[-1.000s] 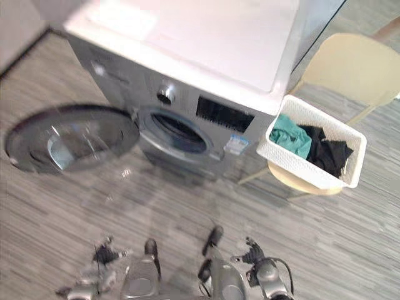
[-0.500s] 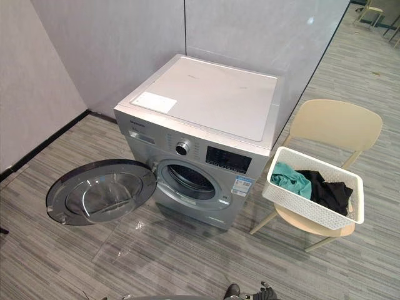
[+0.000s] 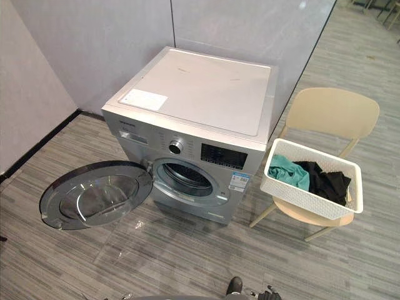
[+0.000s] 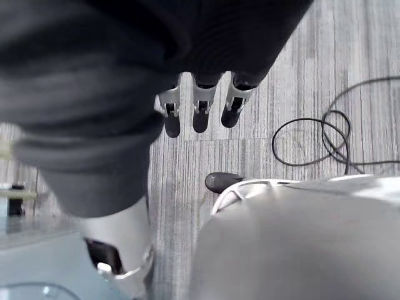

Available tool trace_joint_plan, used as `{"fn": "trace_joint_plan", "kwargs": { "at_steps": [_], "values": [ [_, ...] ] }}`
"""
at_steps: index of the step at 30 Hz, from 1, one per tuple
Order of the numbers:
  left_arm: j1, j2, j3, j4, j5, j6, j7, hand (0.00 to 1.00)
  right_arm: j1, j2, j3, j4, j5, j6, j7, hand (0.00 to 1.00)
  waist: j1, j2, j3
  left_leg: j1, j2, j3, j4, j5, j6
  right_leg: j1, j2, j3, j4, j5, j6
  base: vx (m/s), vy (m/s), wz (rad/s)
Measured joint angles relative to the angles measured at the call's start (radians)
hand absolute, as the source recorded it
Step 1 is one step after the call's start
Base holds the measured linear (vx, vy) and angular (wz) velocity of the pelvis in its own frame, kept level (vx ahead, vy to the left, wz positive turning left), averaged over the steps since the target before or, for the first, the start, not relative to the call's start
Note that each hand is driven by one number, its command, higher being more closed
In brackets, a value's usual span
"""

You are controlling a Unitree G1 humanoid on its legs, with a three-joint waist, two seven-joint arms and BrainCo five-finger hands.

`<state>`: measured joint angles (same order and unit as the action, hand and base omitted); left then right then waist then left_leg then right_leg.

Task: Pick up the laundry basket with both hands and put the clothes into the washing machine.

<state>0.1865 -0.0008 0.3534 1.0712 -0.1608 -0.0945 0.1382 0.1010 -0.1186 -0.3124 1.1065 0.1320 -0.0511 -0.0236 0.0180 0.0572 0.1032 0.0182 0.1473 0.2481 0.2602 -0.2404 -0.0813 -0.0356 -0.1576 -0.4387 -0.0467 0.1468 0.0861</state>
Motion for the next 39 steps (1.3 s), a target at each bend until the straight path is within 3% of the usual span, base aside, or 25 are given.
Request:
{"fn": "trace_joint_plan", "kwargs": {
  "at_steps": [1,2,3,4,7,9,10,12,15,17,19,22,25,27,28,29,30,31,32,33,34,36,37,39],
  "values": [
    [-0.005,-0.014,0.0,0.002,-0.02,0.0,0.003,0.0,-0.016,-0.013,0.0,-0.012,0.049,-0.013,-0.001,0.0,0.001,0.022,0.018,-0.037,0.008,-0.002,0.104,-0.018,0.014,-0.034,-0.005,0.033,0.056,-0.003,-0.005,-0.08,0.118,-0.87],
    [-0.005,-0.015,-0.004,0.006,-0.031,-0.003,0.013,0.0,-0.02,-0.016,0.001,-0.027,0.076,-0.02,-0.003,0.0,0.0,0.018,0.028,-0.063,-0.002,-0.008,0.182,-0.024,0.014,-0.059,-0.032,0.077,0.094,-0.003,-0.005,-0.11,0.128,-0.89],
    [-0.005,-0.015,-0.015,0.008,-0.035,-0.004,0.017,0.0,-0.021,-0.016,0.0,-0.03,0.083,-0.021,-0.004,0.0,-0.002,0.022,0.03,-0.068,-0.007,-0.019,0.185,-0.047,0.02,-0.063,-0.035,0.092,0.102,-0.003,-0.005,-0.17,0.141,-0.92],
    [-0.008,-0.016,-0.046,0.01,-0.036,-0.005,0.016,0.0,-0.027,-0.021,-0.001,-0.035,0.094,-0.024,-0.005,0.0,-0.004,0.047,0.03,-0.062,-0.007,-0.025,0.189,-0.077,0.029,-0.087,-0.026,0.106,0.124,-0.004,-0.005,-0.2,0.163,-1.0],
    [-0.061,0.015,-0.099,0.021,-0.014,-0.004,0.012,0.0,-0.057,-0.005,0.002,-0.042,0.094,-0.027,-0.005,0.0,-0.006,0.026,0.052,-0.068,-0.013,0.066,0.197,-0.137,0.067,-0.18,-0.042,0.15,0.173,-0.001,-0.005,-0.24,0.153,-0.9],
    [-0.081,0.036,-0.112,0.025,0.01,-0.003,0.003,0.0,-0.055,0.004,0.005,-0.052,0.102,-0.021,-0.002,0.0,-0.004,-0.001,0.067,-0.071,-0.007,0.159,0.191,-0.136,0.088,-0.238,-0.124,-0.024,0.334,-0.063,-0.08,-0.31,0.132,-1.25],
    [-0.082,0.047,-0.111,0.039,0.018,0.002,-0.004,0.0,-0.046,0.009,0.009,-0.062,0.102,-0.021,-0.001,0.0,-0.005,0.003,0.076,-0.053,0.0,0.208,0.178,-0.132,0.093,-0.236,-0.138,-0.066,0.444,-0.128,-0.098,-0.13,0.088,-1.27],
    [-0.08,0.053,-0.108,0.05,0.018,0.004,-0.004,0.0,-0.039,0.019,0.013,-0.063,0.102,-0.021,0.003,0.0,-0.006,-0.006,0.075,-0.022,0.012,0.285,0.145,-0.114,0.093,-0.207,-0.129,-0.09,0.526,-0.237,-0.096,-0.08,0.038,-1.16],
    [-0.097,0.066,-0.106,0.058,0.018,0.006,-0.004,0.0,-0.033,0.032,0.014,-0.062,0.102,-0.021,0.007,0.0,-0.02,-0.026,0.061,-0.019,0.013,0.372,0.084,-0.065,0.081,-0.162,-0.146,-0.192,0.547,-0.328,-0.101,0.0,-0.078,-0.96],
    [-0.1,0.064,-0.104,0.057,0.017,0.007,-0.004,0.0,-0.039,0.034,0.015,-0.062,0.102,-0.021,0.008,0.0,-0.019,-0.031,0.056,-0.018,0.03,0.437,0.079,-0.053,0.063,-0.156,-0.16,-0.264,0.533,-0.348,-0.093,0.03,-0.192,-1.04],
    [-0.107,0.06,-0.08,0.06,0.016,0.012,-0.003,0.0,-0.041,0.031,0.016,-0.069,0.102,-0.025,0.008,0.0,-0.039,-0.013,0.049,-0.017,0.055,0.467,0.086,-0.033,0.046,-0.163,-0.118,-0.261,0.498,-0.332,-0.093,0.04,-0.219,-0.72],
    [-0.124,0.026,-0.079,0.059,0.016,0.01,-0.003,0.0,-0.05,0.03,0.047,-0.068,0.102,-0.029,0.008,0.0,-0.021,-0.003,0.022,-0.023,0.109,0.484,0.09,0.012,0.025,-0.156,0.008,-0.181,0.336,-0.264,-0.103,0.01,-0.214,-0.92],
    [-0.139,0.012,-0.079,0.037,0.016,0.008,-0.001,0.0,-0.065,0.044,0.128,-0.068,0.101,-0.031,0.013,0.0,-0.032,-0.01,0.012,-0.008,0.168,0.528,0.112,0.042,0.001,-0.131,0.086,-0.173,0.221,-0.252,-0.115,0.0,-0.189,-0.73],
    [-0.139,0.015,-0.076,0.028,0.016,0.008,0.002,0.0,-0.066,0.057,0.159,-0.07,0.097,-0.035,0.028,0.0,-0.03,-0.034,0.005,0.003,0.211,0.549,0.148,0.042,0.0,-0.123,0.123,-0.188,0.191,-0.255,-0.131,0.01,-0.142,-0.69],
    [-0.136,0.018,-0.074,0.016,0.012,0.002,0.014,0.0,-0.069,0.067,0.184,-0.07,0.093,-0.04,0.03,0.0,-0.024,-0.05,0.006,-0.008,0.251,0.53,0.218,0.042,0.001,-0.119,0.147,-0.173,0.193,-0.257,-0.146,0.12,-0.189,-0.83],
    [-0.132,0.027,-0.061,0.003,-0.004,-0.003,0.018,0.0,-0.074,0.07,0.215,-0.069,0.091,-0.044,0.031,0.0,-0.011,-0.059,0.008,-0.055,0.28,0.423,0.335,0.037,0.031,-0.098,0.182,-0.12,0.191,-0.251,-0.177,0.12,-0.186,-0.96],
    [-0.129,0.024,-0.048,-0.005,-0.008,-0.006,0.017,0.0,-0.077,0.069,0.233,-0.068,0.09,-0.046,0.033,0.0,0.001,-0.059,0.012,-0.08,0.271,0.33,0.382,0.011,0.065,-0.088,0.196,-0.09,0.182,-0.25,-0.184,0.1,-0.137,-1.18],
    [-0.125,0.016,-0.036,-0.007,-0.018,-0.013,0.017,0.0,-0.087,0.062,0.252,-0.061,0.089,-0.05,0.043,0.0,0.021,-0.058,0.019,-0.111,0.219,0.189,0.423,-0.012,0.066,-0.074,0.211,-0.041,0.17,-0.254,-0.181,0.07,-0.072,-1.2],
    [-0.126,0.006,-0.032,-0.018,-0.031,-0.02,0.018,0.0,-0.107,0.056,0.253,-0.05,0.088,-0.051,0.049,0.0,0.035,-0.052,0.032,-0.154,0.159,0.079,0.465,-0.032,0.042,-0.057,0.22,-0.005,0.153,-0.251,-0.181,0.15,-0.065,-1.59],
    [-0.127,-0.003,-0.043,-0.052,-0.043,-0.031,0.016,0.0,-0.123,0.049,0.253,-0.028,0.089,-0.05,0.048,0.0,0.054,-0.055,0.058,-0.264,0.039,-0.027,0.507,-0.04,0.037,-0.009,0.225,0.055,0.107,-0.242,-0.192,0.2,-0.037,-1.29],
    [-0.128,-0.011,-0.046,-0.063,-0.053,-0.037,0.015,0.0,-0.121,0.05,0.253,-0.027,0.092,-0.049,0.047,0.0,0.055,-0.045,0.062,-0.333,-0.019,-0.039,0.444,-0.039,0.035,0.017,0.227,0.074,0.081,-0.234,-0.172,0.23,-0.003,-1.0],
    [-0.131,-0.017,-0.045,-0.068,-0.069,-0.04,0.014,0.0,-0.139,0.05,0.254,-0.028,0.093,-0.049,0.044,0.0,0.067,-0.031,0.067,-0.401,-0.057,-0.052,0.32,-0.032,0.038,0.032,0.243,0.118,0.07,-0.241,-0.158,0.27,0.047,-0.75],
    [-0.133,-0.014,-0.045,-0.068,-0.071,-0.038,0.014,0.0,-0.15,0.056,0.258,-0.028,0.093,-0.049,0.043,0.0,0.093,-0.028,0.067,-0.419,-0.065,-0.059,0.233,-0.022,0.036,0.04,0.257,0.158,0.063,-0.242,-0.155,0.28,0.055,-1.09],
    [-0.135,-0.008,-0.042,-0.065,-0.071,-0.034,0.012,0.0,-0.156,0.065,0.289,-0.028,0.093,-0.05,0.039,0.0,0.122,-0.038,0.064,-0.406,-0.072,-0.074,0.173,0.076,0.085,0.054,0.267,0.211,0.06,-0.249,-0.144,0.29,0.066,-0.88]
  ]
}}
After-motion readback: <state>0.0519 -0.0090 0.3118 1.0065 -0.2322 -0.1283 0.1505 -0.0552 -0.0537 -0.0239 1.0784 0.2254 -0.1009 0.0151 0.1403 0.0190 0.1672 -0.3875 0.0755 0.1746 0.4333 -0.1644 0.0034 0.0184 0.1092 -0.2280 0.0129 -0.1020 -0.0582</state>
